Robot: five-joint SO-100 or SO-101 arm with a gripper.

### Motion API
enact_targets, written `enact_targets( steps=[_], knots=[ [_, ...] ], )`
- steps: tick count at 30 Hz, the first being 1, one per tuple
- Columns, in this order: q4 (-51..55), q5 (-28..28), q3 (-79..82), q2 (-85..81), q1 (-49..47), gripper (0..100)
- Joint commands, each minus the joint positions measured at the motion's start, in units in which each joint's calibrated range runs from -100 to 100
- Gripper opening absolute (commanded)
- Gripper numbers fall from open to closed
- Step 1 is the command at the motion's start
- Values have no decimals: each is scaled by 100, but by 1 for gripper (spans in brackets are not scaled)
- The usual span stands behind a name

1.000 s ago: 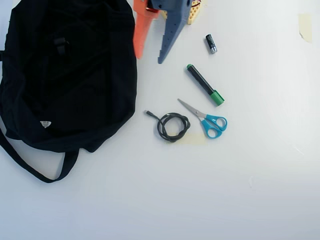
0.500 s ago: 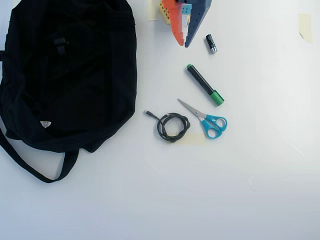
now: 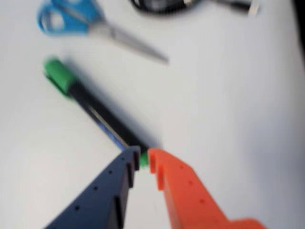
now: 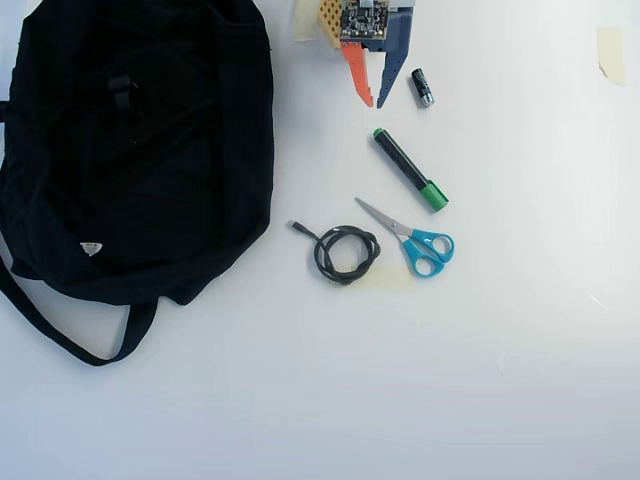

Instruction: Put the bike light into the black bag

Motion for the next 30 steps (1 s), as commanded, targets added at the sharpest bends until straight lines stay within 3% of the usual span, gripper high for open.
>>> enact_targets(
  steps=[1, 8, 15, 30],
  knots=[
    [-104, 28, 897, -972, -15, 2],
    [-44, 663, 2452, -1943, 38, 2],
    [516, 663, 2766, -1943, 0, 2],
    [542, 700, 2766, -1926, 8, 2]
  ],
)
